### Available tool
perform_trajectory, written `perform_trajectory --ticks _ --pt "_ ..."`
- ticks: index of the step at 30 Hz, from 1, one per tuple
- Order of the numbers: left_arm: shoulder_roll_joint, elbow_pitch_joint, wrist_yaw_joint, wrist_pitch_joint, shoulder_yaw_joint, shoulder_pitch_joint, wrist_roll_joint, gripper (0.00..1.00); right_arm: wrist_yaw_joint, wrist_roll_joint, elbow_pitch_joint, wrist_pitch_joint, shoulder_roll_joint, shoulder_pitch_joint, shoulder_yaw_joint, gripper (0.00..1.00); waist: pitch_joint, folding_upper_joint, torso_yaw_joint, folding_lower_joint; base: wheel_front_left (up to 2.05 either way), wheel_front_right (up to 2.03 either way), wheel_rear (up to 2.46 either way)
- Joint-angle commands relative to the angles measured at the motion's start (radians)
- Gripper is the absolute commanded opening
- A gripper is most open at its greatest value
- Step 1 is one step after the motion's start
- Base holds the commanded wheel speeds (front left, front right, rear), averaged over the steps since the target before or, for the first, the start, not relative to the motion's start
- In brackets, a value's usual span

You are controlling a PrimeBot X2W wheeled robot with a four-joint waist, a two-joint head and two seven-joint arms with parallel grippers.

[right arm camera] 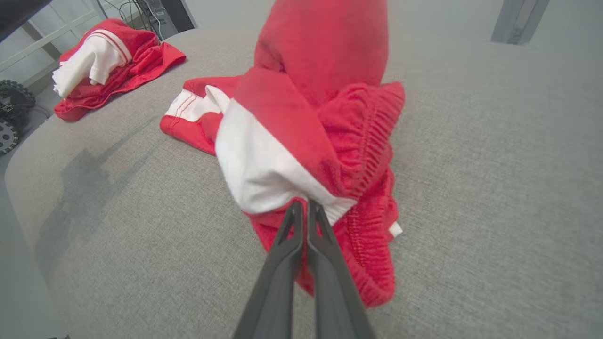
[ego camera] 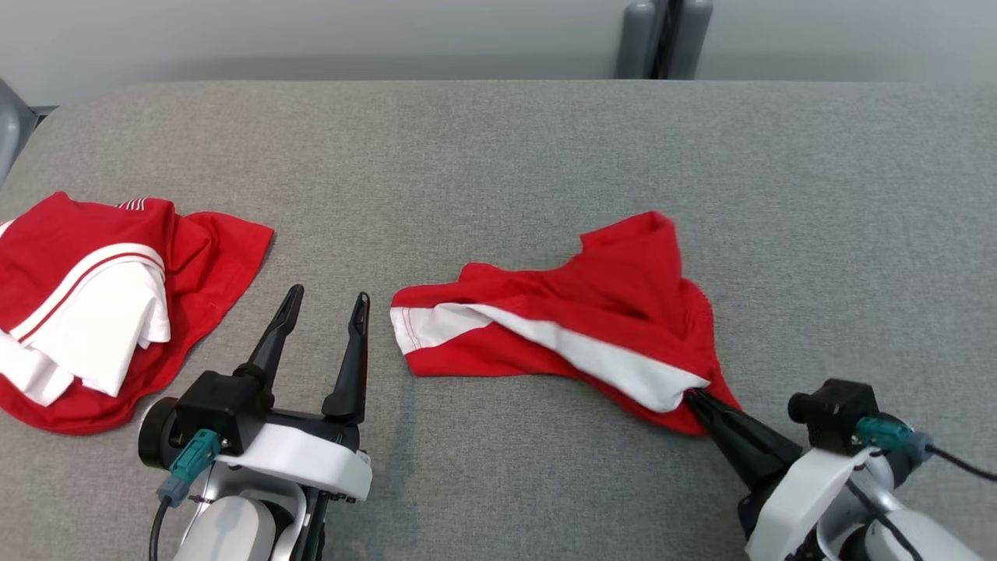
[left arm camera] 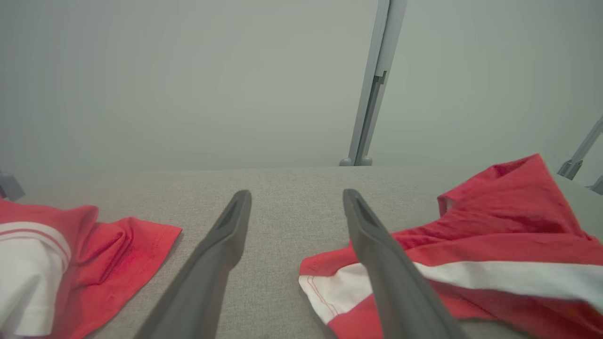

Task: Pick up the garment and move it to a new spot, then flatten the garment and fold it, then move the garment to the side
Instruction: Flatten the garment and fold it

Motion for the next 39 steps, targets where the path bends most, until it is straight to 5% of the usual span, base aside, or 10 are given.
perform_trajectory --ticks 1,5,6,7,8,17,23,25,39 --pt "0.009 -0.005 0.001 0.004 0.000 0.005 -0.005 1.00 0.000 -0.018 0.012 -0.025 0.014 0.006 -0.018 0.00 -0.002 0.0000 -0.005 0.0000 0.00 0.00 0.00" --pt "0.012 -0.010 0.006 0.011 -0.003 0.010 -0.004 1.00 0.000 -0.035 0.042 -0.055 0.059 0.021 -0.023 0.00 -0.006 0.0000 -0.010 0.0000 0.00 0.00 0.00" --pt "0.013 -0.011 0.007 0.012 -0.004 0.011 -0.003 1.00 0.000 -0.044 0.049 -0.069 0.065 0.021 -0.023 0.20 -0.009 0.0000 -0.012 0.0000 0.00 0.00 0.00" --pt "0.015 -0.012 0.009 0.013 -0.004 0.014 -0.004 1.00 0.000 -0.040 0.051 -0.083 0.077 0.024 -0.029 0.71 -0.012 0.0000 -0.013 0.0000 0.00 0.00 0.00" --pt "0.017 -0.014 0.009 0.015 -0.004 0.016 -0.004 1.00 0.000 -0.033 0.053 -0.093 0.086 0.030 -0.032 1.00 -0.015 0.0000 -0.015 0.0000 0.00 0.00 0.00" --pt "0.040 -0.040 0.038 0.021 0.029 0.039 -0.017 1.00 0.000 -0.036 -0.060 -0.207 0.126 0.101 -0.159 1.00 -0.043 0.0000 -0.045 0.0000 0.00 0.00 0.00" --pt "0.053 -0.061 0.063 0.018 0.055 0.059 -0.022 1.00 0.000 -0.110 -0.143 -0.260 0.168 0.152 -0.347 1.00 -0.061 0.0000 -0.073 0.0000 0.00 0.00 0.00" --pt "0.069 -0.087 0.085 0.015 0.076 0.078 -0.025 1.00 0.000 -0.242 -0.197 -0.263 0.226 0.186 -0.520 1.00 -0.079 0.0000 -0.092 0.0000 0.00 0.00 0.00" --pt "0.064 -0.119 0.108 -0.013 0.081 0.202 -0.044 1.00 0.000 -0.354 -0.216 -0.183 0.315 0.319 -0.561 1.00 -0.181 0.0000 -0.088 0.0000 0.00 0.00 0.00"
